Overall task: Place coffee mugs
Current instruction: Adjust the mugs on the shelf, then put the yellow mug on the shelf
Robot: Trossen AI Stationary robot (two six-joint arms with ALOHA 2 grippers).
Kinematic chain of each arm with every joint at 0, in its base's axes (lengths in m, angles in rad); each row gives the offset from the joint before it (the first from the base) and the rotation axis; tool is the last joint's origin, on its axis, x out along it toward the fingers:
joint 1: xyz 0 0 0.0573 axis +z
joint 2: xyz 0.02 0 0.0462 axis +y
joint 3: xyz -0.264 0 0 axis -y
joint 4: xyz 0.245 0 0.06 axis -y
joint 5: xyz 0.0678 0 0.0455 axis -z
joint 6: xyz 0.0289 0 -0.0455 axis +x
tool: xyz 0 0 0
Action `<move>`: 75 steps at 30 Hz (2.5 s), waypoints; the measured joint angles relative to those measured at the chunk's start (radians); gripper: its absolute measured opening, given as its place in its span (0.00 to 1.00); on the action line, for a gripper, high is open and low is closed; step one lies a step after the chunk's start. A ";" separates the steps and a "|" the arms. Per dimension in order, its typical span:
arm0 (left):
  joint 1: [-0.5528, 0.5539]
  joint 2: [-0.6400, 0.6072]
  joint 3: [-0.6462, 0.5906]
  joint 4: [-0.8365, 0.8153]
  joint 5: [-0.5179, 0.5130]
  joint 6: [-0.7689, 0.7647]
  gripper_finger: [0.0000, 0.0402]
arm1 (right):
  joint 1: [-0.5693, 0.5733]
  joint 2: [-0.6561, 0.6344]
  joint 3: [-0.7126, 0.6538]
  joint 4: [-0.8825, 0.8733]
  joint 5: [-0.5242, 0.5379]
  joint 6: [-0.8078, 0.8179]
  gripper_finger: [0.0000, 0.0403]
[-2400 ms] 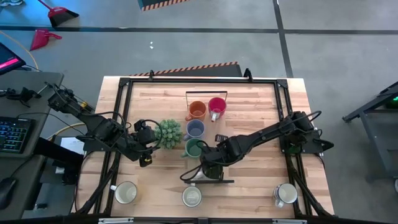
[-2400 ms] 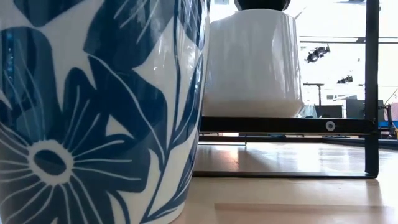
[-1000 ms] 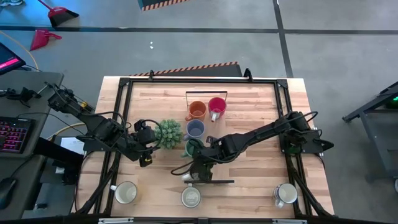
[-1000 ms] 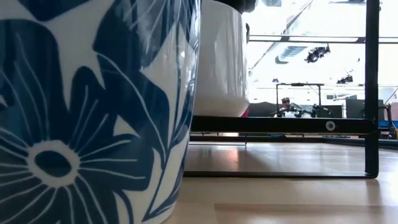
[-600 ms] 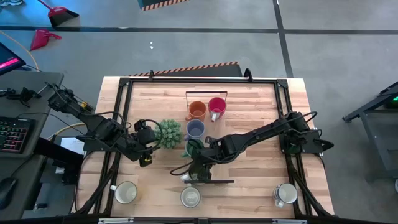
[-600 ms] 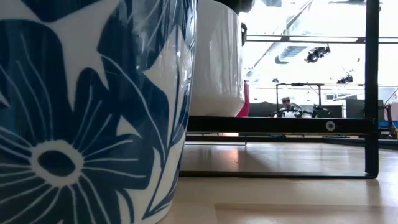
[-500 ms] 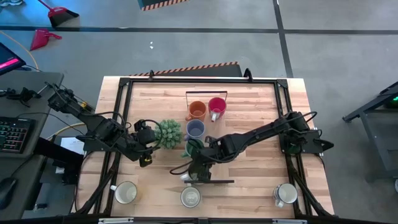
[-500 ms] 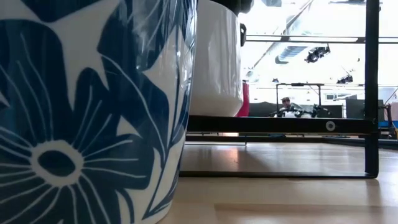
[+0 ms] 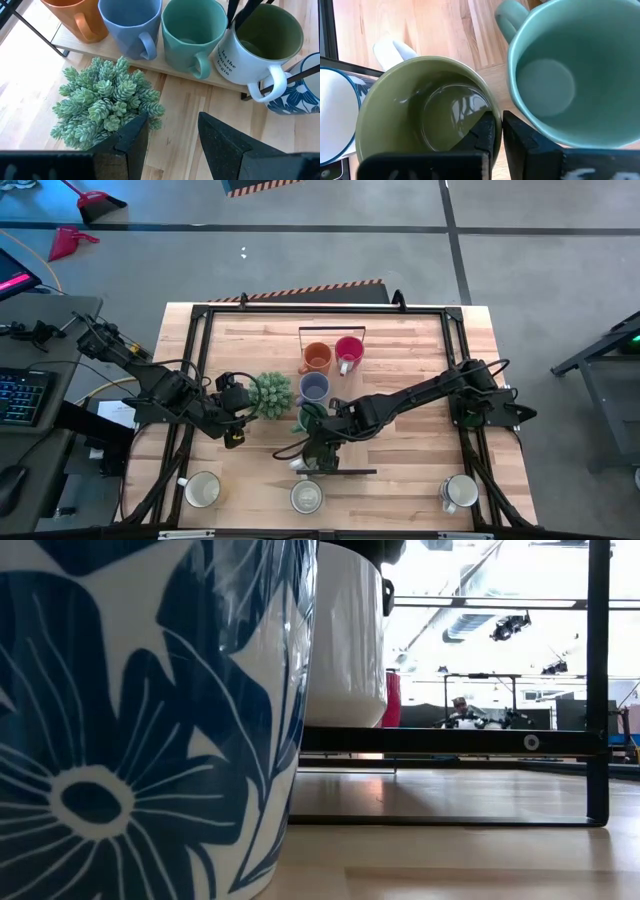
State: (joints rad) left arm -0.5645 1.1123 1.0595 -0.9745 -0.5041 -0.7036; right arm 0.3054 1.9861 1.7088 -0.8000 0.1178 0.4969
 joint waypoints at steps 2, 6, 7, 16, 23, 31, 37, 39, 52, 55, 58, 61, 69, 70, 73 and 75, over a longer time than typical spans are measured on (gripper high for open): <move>0.000 0.000 0.000 0.000 0.000 0.000 0.40 | 0.000 0.000 0.000 -0.003 -0.004 0.000 0.06; 0.000 0.000 0.000 0.000 0.000 0.000 0.40 | 0.000 0.000 0.000 -0.005 -0.006 0.000 0.10; 0.000 0.000 0.000 0.000 0.000 0.000 0.40 | 0.000 0.000 0.000 -0.005 -0.006 0.000 0.10; 0.000 0.000 0.000 0.000 0.000 0.000 0.40 | 0.000 -0.009 -0.001 -0.031 -0.017 0.000 0.15; 0.000 0.000 0.000 0.000 0.000 0.000 0.40 | 0.000 -0.014 -0.001 -0.034 -0.017 0.000 0.15; 0.000 0.000 0.000 0.000 0.000 0.000 0.40 | 0.000 -0.016 -0.001 -0.034 -0.017 0.000 0.15; 0.000 0.000 0.000 0.000 0.000 0.000 0.40 | -0.004 -0.019 0.035 -0.056 -0.016 -0.008 0.15; 0.000 0.000 0.000 0.000 0.000 0.000 0.40 | -0.004 -0.019 0.058 -0.064 -0.013 -0.024 0.15; 0.000 0.000 0.000 0.000 0.022 -0.006 0.40 | 0.026 -0.019 0.321 -0.225 -0.010 -0.118 0.15; 0.000 0.000 0.000 -0.001 0.095 -0.027 0.40 | 0.055 -0.019 0.395 -0.331 0.020 -0.158 0.15; 0.000 0.000 0.000 -0.039 0.236 -0.064 0.40 | 0.088 -0.019 0.451 -0.469 0.089 -0.153 0.15; -0.006 0.014 0.000 -0.132 0.395 -0.130 0.40 | 0.122 -0.019 0.483 -0.616 0.144 -0.090 0.15; -0.123 0.067 0.000 -0.211 0.600 -0.302 0.40 | 0.195 -0.021 0.475 -0.773 0.248 0.092 0.15; -0.147 0.080 0.000 -0.199 0.604 -0.322 0.40 | 0.204 -0.021 0.474 -0.771 0.257 0.101 0.15; -0.216 0.123 0.000 -0.158 0.632 -0.384 0.40 | 0.223 -0.028 0.474 -0.771 0.310 0.139 0.15; -0.260 0.158 0.000 -0.148 0.644 -0.415 0.40 | 0.240 -0.030 0.474 -0.771 0.336 0.155 0.15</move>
State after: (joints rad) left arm -0.8244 1.2705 1.0595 -1.1229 0.1396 -1.1189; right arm 0.5449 1.9563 2.1830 -1.5711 0.4542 0.6521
